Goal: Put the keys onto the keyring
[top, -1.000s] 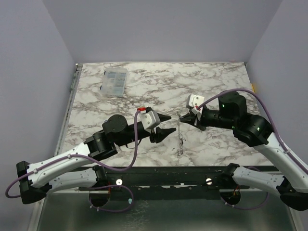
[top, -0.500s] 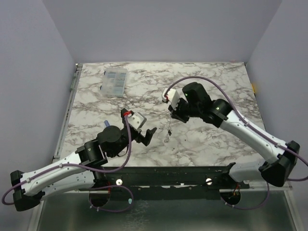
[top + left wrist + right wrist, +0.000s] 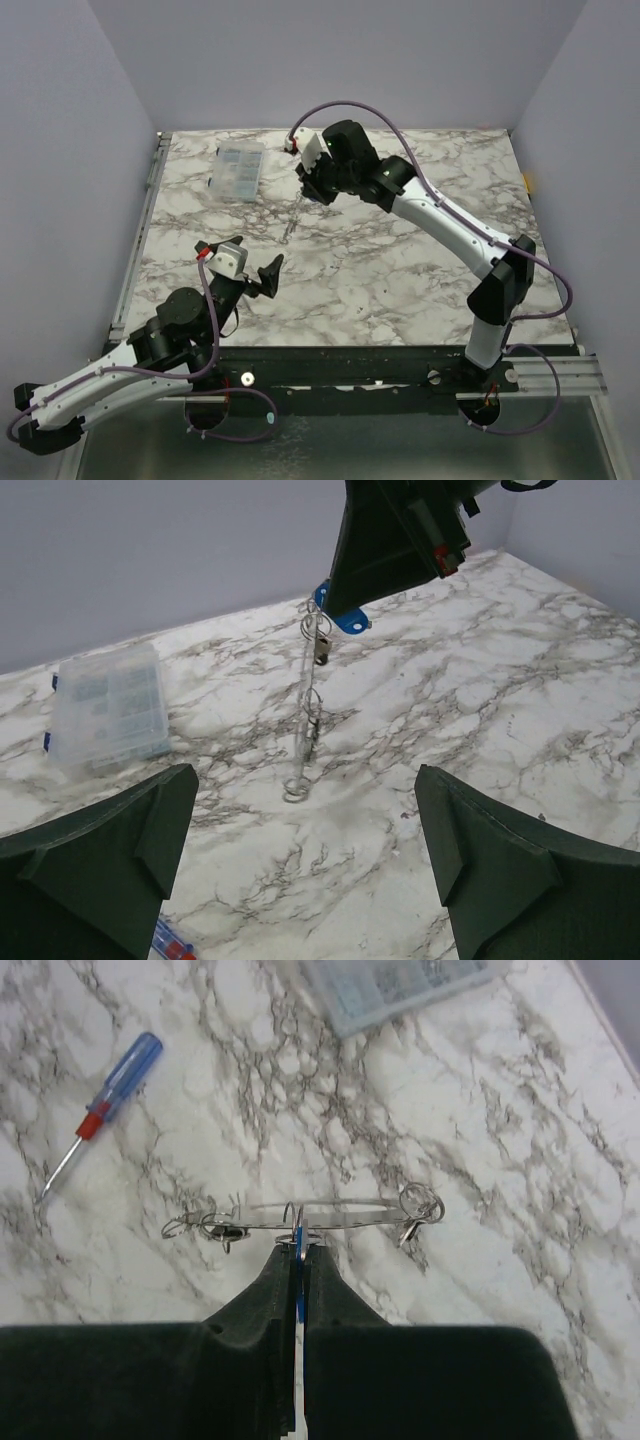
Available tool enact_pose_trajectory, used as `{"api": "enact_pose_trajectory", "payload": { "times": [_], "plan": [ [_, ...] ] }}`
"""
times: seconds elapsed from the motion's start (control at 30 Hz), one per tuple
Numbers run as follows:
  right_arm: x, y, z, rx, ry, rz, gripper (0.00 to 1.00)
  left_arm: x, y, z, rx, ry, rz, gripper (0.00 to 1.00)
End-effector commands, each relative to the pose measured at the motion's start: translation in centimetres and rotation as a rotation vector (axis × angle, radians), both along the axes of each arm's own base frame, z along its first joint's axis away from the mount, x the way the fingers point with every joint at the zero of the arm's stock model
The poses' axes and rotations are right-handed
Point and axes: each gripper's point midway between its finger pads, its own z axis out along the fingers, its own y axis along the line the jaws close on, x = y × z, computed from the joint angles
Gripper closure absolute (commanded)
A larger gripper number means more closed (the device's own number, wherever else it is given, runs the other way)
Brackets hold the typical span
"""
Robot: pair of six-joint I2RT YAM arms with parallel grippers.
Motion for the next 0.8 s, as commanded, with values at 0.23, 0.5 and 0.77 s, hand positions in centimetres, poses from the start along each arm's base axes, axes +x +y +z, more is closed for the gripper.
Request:
{"api": "enact_pose_trajectory", "payload": {
  "times": [0.23, 0.5, 0.77],
  "plan": [
    [-3.1, -0.4, -13.5, -0.094, 0.198, 0.053, 0.99, 0.4, 1.9, 0.4, -0.012, -0.01, 0.082, 0.02],
    [-5.8, -6.9, -22.0, -0.364, 0.339, -0.042, 0.99, 0.3, 1.3, 0.3, -0.004, -0.004, 0.057, 0.02],
    [-5.3, -9.5, -22.5, -0.482, 0.293, -0.085, 0.99, 0.2, 1.6, 0.5, -0.01, -0.005, 0.064, 0.02]
  ]
}}
